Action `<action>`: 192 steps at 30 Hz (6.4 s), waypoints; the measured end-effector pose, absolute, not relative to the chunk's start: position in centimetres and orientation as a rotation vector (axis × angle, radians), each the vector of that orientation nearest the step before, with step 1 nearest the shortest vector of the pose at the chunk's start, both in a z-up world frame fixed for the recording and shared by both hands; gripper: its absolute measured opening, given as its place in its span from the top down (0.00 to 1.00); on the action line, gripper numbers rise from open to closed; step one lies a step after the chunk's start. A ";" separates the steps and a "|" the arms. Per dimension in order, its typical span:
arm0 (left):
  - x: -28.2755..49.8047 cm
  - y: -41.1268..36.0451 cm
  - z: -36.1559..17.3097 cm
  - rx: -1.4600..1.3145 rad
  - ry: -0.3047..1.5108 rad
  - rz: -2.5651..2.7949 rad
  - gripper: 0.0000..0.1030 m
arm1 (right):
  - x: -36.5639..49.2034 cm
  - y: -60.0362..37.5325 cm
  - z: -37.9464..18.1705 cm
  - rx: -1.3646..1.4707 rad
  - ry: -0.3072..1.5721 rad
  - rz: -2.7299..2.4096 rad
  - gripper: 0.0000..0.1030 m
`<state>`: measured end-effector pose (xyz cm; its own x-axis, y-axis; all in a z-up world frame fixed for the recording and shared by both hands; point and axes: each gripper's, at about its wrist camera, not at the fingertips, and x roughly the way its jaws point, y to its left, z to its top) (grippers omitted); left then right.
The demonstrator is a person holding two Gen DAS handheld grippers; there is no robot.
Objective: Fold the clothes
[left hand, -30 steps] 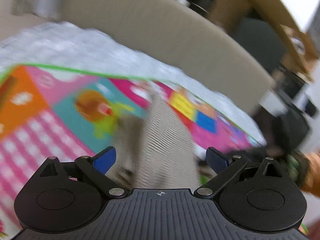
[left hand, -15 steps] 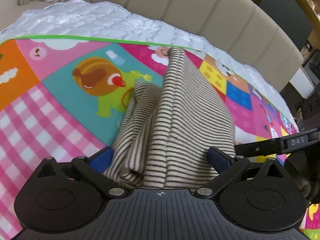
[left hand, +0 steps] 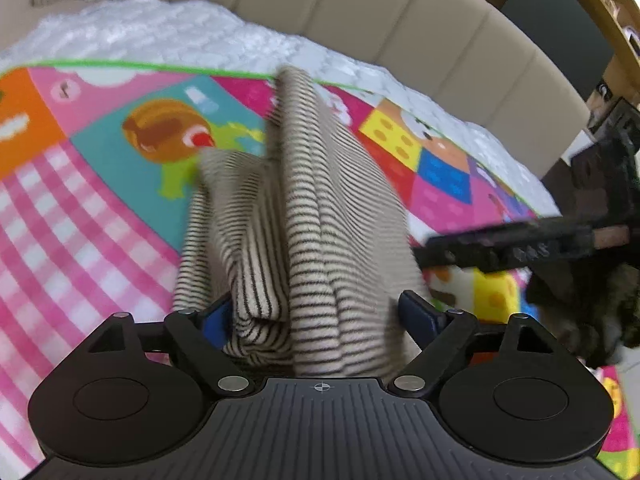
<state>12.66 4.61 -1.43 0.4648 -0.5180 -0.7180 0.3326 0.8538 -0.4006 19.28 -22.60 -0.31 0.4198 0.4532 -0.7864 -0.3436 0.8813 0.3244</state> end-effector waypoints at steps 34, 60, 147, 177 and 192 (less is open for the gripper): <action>11.9 7.5 -1.7 -0.250 1.022 -0.444 0.05 | 18.0 -22.2 -3.3 0.369 1.178 0.628 0.33; 12.3 11.1 -2.2 -0.434 0.997 -0.357 0.05 | 15.8 -16.3 2.1 -0.142 0.854 0.658 0.37; 16.3 13.8 -2.6 -0.574 0.914 -0.373 0.45 | 16.0 -14.0 2.6 -0.183 0.848 0.578 0.00; 13.9 13.7 -0.5 -0.547 0.867 -0.317 0.38 | 15.9 -13.8 -0.8 -0.249 0.917 0.582 0.00; 12.7 12.4 -1.5 -0.437 0.910 -0.302 0.46 | 15.9 -14.3 -1.2 -0.233 0.912 0.585 0.00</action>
